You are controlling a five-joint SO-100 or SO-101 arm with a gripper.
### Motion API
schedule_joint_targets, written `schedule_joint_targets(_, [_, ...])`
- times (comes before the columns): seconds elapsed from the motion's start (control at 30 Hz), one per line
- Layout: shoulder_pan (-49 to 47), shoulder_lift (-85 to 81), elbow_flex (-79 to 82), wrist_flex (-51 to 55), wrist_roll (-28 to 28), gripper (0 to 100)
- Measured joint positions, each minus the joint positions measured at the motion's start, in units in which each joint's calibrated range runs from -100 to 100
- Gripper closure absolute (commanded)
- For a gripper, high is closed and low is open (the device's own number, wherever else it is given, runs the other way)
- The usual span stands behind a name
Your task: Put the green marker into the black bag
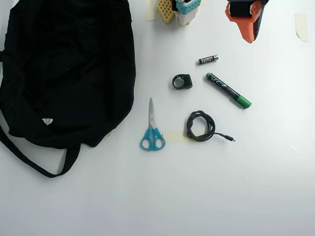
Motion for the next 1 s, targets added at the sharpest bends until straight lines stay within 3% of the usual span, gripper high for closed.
schedule_joint_targets(1.0, [-3.16,0.0,2.83,0.0,-0.78,98])
